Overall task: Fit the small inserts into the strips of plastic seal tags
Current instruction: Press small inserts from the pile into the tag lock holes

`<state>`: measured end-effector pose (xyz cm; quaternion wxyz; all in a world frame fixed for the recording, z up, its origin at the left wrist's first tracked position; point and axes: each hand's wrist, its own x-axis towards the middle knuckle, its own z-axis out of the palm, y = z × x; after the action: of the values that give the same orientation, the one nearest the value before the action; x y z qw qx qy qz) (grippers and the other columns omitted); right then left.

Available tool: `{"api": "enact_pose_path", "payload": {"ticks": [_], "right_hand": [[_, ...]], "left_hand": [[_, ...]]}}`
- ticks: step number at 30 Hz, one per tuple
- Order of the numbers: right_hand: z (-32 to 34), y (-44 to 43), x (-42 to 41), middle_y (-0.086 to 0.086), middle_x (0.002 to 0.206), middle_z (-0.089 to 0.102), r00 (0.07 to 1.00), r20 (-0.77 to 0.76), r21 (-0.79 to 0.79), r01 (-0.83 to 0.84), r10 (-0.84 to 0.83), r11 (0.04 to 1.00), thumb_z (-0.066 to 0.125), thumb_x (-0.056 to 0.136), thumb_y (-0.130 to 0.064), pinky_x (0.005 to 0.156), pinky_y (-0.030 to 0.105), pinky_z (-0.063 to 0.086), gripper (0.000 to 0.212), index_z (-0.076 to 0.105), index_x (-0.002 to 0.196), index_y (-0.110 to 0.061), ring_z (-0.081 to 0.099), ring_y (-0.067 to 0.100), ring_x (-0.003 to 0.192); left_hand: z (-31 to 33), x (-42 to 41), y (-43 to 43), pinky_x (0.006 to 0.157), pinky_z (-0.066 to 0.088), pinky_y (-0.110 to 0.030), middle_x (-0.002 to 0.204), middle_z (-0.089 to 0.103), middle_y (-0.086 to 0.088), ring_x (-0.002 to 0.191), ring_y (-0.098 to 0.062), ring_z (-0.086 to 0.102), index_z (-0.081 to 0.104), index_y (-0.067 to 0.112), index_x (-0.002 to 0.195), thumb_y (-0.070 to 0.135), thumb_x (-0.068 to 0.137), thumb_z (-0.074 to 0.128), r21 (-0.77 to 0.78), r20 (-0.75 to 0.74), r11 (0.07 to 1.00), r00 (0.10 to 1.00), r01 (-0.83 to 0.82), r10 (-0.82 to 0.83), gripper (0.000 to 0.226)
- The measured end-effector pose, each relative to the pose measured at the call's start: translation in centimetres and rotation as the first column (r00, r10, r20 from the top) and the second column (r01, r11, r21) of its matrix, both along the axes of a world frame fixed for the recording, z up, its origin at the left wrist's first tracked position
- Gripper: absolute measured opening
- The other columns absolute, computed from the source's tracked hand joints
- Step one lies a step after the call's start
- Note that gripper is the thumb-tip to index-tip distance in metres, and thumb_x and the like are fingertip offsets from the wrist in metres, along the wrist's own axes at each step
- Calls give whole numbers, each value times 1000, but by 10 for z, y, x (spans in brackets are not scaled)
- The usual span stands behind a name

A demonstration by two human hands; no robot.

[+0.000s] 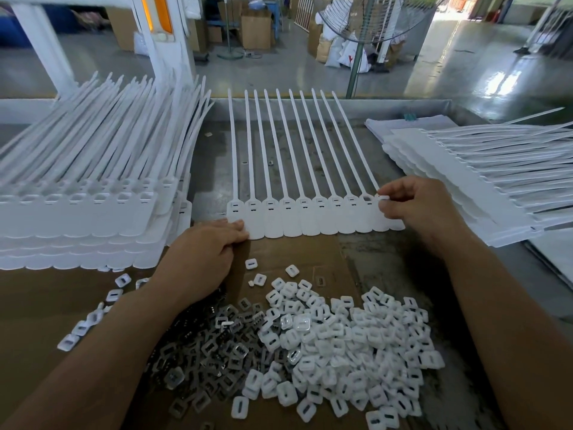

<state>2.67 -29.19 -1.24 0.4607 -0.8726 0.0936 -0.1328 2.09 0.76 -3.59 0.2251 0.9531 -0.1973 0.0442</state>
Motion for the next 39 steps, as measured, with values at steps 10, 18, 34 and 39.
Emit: {"api": "enact_pose_path", "payload": {"ticks": [10,18,34,39], "right_hand": [[-12,-1,33,-10,74,60,1000,-23,-73,16,-17,997,62,85,-6,64,11,38,15,69,95,-16,51,-2,65],[-19,0,36,-13,72,55,996,-46,-43,69,-71,997,58,88,-9,57,7,35,12,68,92,-14,48,-2,66],[-17,3,36,-7,73,64,995,-70,-8,76,-77,997,66,82,-6,77,16,40,12,72,88,-16,55,-1,72],[-16,5,39,-6,77,63,992,-79,1,102,-101,995,67,80,-5,73,12,38,14,72,89,-16,53,-3,71]], "left_hand": [[0,0,-1,108,17,-23,135,46,10,130,-8,35,56,20,123,1,89,43,-38,-7,999,1000,-11,11,41],[-2,1,-1,106,16,-19,134,47,10,129,-9,36,57,19,122,0,88,43,-42,-1,999,1000,-7,7,42],[-2,1,1,107,18,-21,133,48,10,129,-9,37,56,19,122,0,88,43,-33,10,999,1000,-3,3,41],[-3,1,0,105,17,-19,132,49,9,128,-9,38,58,19,121,0,87,44,-45,12,999,1000,0,1,41]]}}
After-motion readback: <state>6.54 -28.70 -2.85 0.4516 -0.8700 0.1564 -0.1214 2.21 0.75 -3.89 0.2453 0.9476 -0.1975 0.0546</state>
